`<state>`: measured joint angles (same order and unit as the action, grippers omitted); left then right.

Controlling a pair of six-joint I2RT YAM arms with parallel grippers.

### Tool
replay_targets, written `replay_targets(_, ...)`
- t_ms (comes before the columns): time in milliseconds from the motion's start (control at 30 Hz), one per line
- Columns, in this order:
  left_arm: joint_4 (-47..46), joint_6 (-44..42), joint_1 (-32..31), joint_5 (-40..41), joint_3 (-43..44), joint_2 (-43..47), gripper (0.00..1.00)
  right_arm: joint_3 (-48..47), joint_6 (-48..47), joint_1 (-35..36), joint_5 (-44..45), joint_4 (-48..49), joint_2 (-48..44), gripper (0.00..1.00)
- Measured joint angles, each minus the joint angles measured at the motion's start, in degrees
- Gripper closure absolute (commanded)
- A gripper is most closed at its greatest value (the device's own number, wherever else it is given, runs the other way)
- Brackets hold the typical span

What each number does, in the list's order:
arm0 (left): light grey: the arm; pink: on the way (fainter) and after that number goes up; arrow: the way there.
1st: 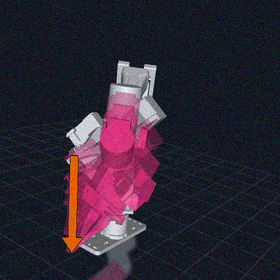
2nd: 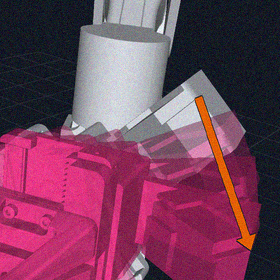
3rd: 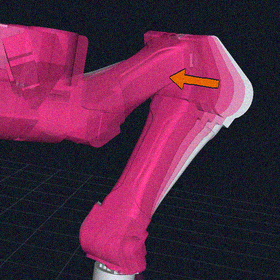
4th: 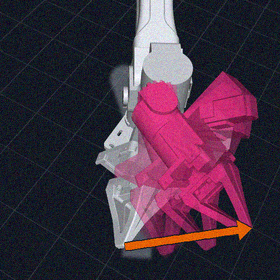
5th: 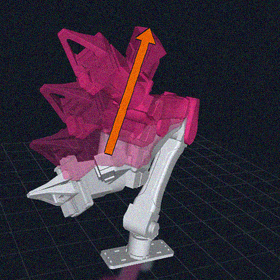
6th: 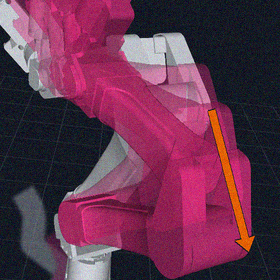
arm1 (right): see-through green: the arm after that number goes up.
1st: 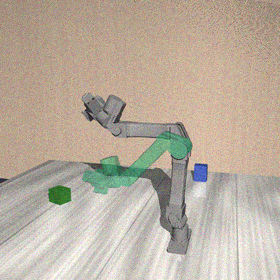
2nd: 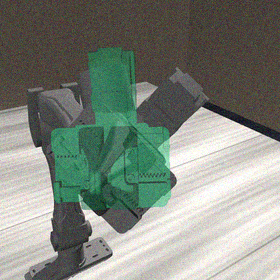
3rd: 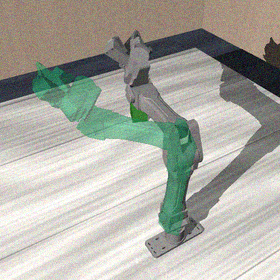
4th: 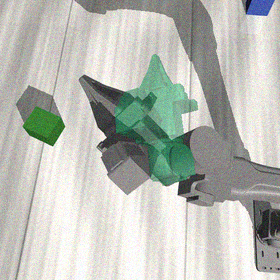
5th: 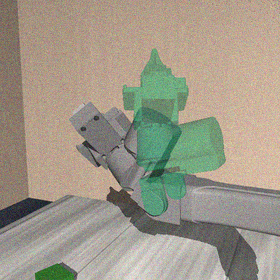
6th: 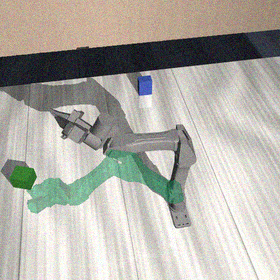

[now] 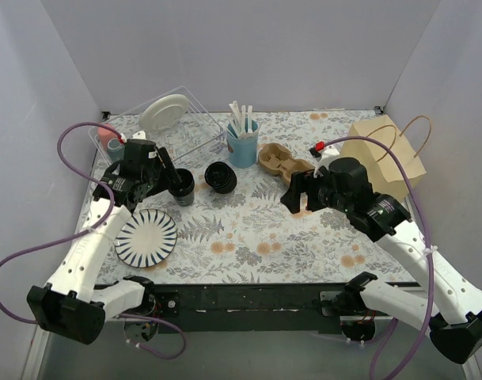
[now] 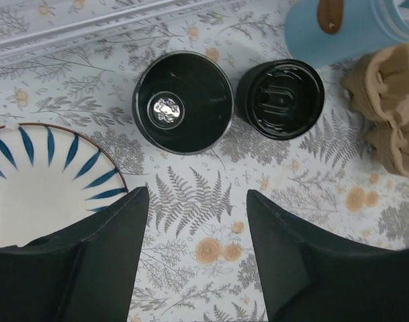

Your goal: Pack the takeout coffee

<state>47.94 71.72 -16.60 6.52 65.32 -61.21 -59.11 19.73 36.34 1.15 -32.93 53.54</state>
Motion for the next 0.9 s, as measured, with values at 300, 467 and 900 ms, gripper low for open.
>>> replay_targets(300,0.50,0.33,0.42,8.20,1.62,-6.69,0.58,3.85,-3.04,0.00,-8.26,1.27,-1.09,0.23)
replay_targets(467,-0.63,-0.02,0.76,11.23,1.60,-9.81,0.62,4.59,-4.13,0.00,-10.93,2.45,-2.62,0.26)
replay_targets(900,-4.94,-1.55,1.14,13.46,-0.35,-15.12,0.70,4.59,-5.55,0.00,-12.15,3.50,-3.17,0.29)
